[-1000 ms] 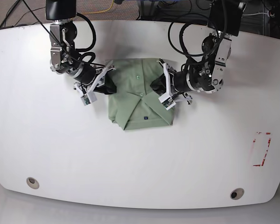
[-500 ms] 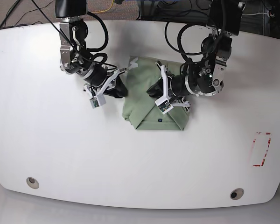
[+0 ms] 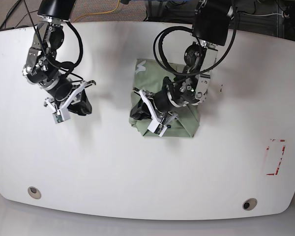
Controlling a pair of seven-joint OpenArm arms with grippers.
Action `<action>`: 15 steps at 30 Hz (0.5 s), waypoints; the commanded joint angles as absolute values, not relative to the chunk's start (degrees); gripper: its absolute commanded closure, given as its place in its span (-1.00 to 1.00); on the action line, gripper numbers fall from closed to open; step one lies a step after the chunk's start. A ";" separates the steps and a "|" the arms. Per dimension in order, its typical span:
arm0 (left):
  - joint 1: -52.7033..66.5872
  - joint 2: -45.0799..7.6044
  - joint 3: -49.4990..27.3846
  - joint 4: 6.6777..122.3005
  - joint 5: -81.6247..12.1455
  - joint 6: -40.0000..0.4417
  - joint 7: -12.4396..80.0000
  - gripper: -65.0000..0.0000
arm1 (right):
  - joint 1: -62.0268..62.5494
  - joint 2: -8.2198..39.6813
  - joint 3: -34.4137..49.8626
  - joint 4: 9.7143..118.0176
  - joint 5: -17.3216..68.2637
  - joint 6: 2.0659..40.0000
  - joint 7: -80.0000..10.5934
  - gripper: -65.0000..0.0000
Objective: Layout the t-shirt on the table in an organized manner, then fold the t-shirt properly
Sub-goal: 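Grasp the folded shirt with the left gripper and carry it toward the red-taped corner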
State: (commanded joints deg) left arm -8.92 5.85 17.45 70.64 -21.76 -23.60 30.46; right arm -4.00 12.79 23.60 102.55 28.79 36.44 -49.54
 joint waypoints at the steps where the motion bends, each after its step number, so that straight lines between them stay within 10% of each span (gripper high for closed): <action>1: -9.36 5.67 18.42 67.82 -22.02 -23.60 29.23 0.87 | -4.00 12.79 24.31 102.55 28.79 37.05 -49.80 0.69; 15: -3.65 -6.55 12.35 61.05 -22.11 -35.03 28.97 0.87 | -4.26 12.70 24.92 102.46 29.14 37.58 -49.80 0.69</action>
State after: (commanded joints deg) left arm -3.65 -6.55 12.35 61.05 -22.11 -35.03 28.97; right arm -4.26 12.70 24.92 102.46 29.14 37.58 -49.80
